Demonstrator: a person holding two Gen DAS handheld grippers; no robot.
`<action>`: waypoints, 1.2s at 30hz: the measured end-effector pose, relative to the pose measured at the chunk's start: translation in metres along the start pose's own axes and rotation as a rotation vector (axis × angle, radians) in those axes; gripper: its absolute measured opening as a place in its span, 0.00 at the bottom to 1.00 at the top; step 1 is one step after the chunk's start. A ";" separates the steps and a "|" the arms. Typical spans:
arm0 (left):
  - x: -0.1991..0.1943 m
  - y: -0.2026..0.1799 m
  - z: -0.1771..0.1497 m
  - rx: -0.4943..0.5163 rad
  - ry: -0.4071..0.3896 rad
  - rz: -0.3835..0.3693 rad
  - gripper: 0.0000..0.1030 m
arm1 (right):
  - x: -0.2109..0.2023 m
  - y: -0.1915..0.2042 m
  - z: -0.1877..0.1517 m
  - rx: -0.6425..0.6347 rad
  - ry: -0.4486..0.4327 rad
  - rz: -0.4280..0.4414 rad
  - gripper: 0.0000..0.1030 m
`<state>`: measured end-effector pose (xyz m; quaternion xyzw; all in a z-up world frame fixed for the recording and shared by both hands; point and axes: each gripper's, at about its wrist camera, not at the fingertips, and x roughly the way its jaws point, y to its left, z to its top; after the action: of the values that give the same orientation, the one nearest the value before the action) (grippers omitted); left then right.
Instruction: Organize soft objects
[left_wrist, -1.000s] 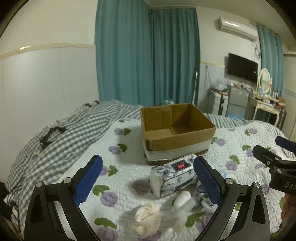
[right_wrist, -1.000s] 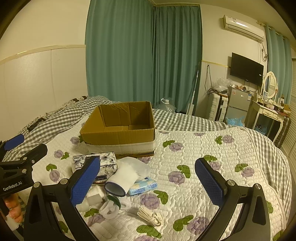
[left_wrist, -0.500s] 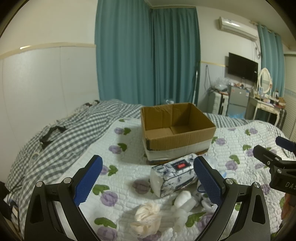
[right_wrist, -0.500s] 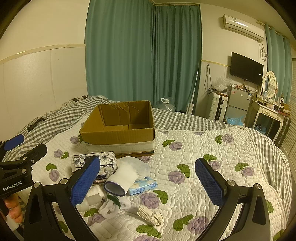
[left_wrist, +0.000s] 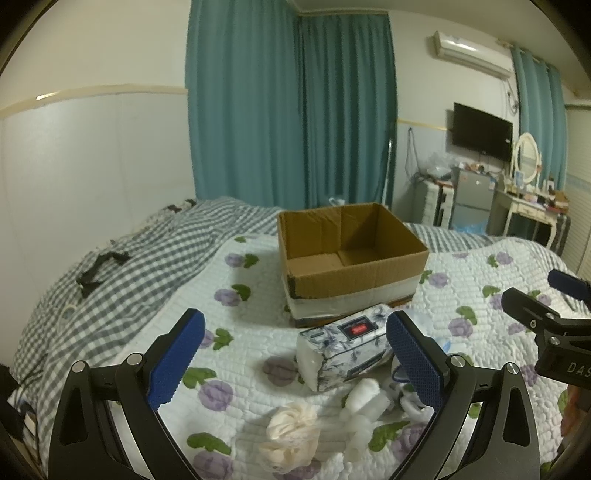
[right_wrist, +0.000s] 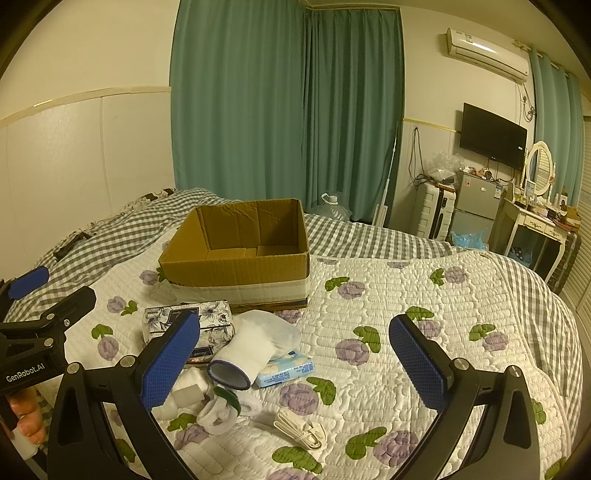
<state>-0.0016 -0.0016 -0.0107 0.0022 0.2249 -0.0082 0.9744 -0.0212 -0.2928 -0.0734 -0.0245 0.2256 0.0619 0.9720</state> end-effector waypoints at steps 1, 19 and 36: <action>0.000 -0.001 0.000 0.001 0.000 -0.002 0.98 | 0.000 0.000 -0.001 0.000 0.000 -0.001 1.00; -0.024 0.006 0.022 -0.038 -0.015 -0.058 0.98 | -0.024 0.012 0.012 -0.026 0.000 -0.017 1.00; 0.023 0.038 -0.033 0.051 0.180 -0.021 0.97 | 0.027 -0.003 -0.048 0.050 0.310 -0.093 0.99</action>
<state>0.0049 0.0367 -0.0506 0.0254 0.3111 -0.0241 0.9497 -0.0175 -0.2962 -0.1287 -0.0199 0.3731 0.0068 0.9276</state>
